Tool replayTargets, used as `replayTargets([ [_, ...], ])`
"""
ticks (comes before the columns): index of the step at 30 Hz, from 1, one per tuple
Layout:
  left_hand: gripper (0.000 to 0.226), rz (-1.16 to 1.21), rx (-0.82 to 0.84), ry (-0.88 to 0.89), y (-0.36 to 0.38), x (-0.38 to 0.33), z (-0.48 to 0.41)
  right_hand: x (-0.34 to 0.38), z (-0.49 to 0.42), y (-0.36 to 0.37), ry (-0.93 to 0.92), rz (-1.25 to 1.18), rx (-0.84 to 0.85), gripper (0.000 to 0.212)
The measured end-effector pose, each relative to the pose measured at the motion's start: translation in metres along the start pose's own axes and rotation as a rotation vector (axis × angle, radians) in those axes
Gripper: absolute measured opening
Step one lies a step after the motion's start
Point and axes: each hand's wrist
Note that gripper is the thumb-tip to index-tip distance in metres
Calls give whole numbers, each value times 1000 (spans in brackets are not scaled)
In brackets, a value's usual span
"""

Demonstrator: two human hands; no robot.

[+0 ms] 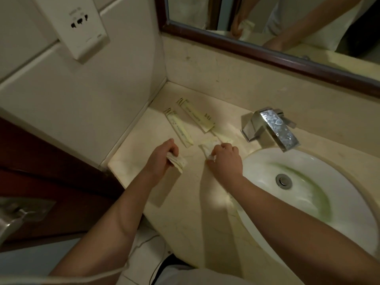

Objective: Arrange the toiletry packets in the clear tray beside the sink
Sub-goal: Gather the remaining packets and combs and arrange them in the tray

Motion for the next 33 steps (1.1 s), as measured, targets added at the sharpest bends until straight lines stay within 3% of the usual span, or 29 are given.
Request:
replayTargets([
  [2, 10, 40, 59, -10, 2, -1, 3, -3, 0, 0, 23, -52, 51, 28],
  [8, 52, -134, 138, 6, 9, -5, 12, -11, 10, -4, 153, -222, 96, 83],
  [11, 68, -284, 118, 34, 20, -9, 14, -20, 20, -2, 170, -239, 108, 77],
  [19, 42, -365, 231, 24, 86, -6, 30, -82, 80, -48, 338, -646, -6, 53],
  [27, 18, -272, 252, -79, 240, 37, 73, -220, 202, -103, 485, -1054, -95, 36],
  [30, 18, -248, 263, -145, 312, 69, 109, -279, 263, -122, 520, -1105, -155, 36],
  [33, 13, -154, 264, -205, 376, 96, 140, -330, 313, -138, 574, -1124, -257, 22],
])
Point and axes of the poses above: each hand's wrist, its own z-axis away from the middle knuckle, its own y-axis out of the palm, x = y × z, and after that the axes turned 2 degrees about -y, right-handed
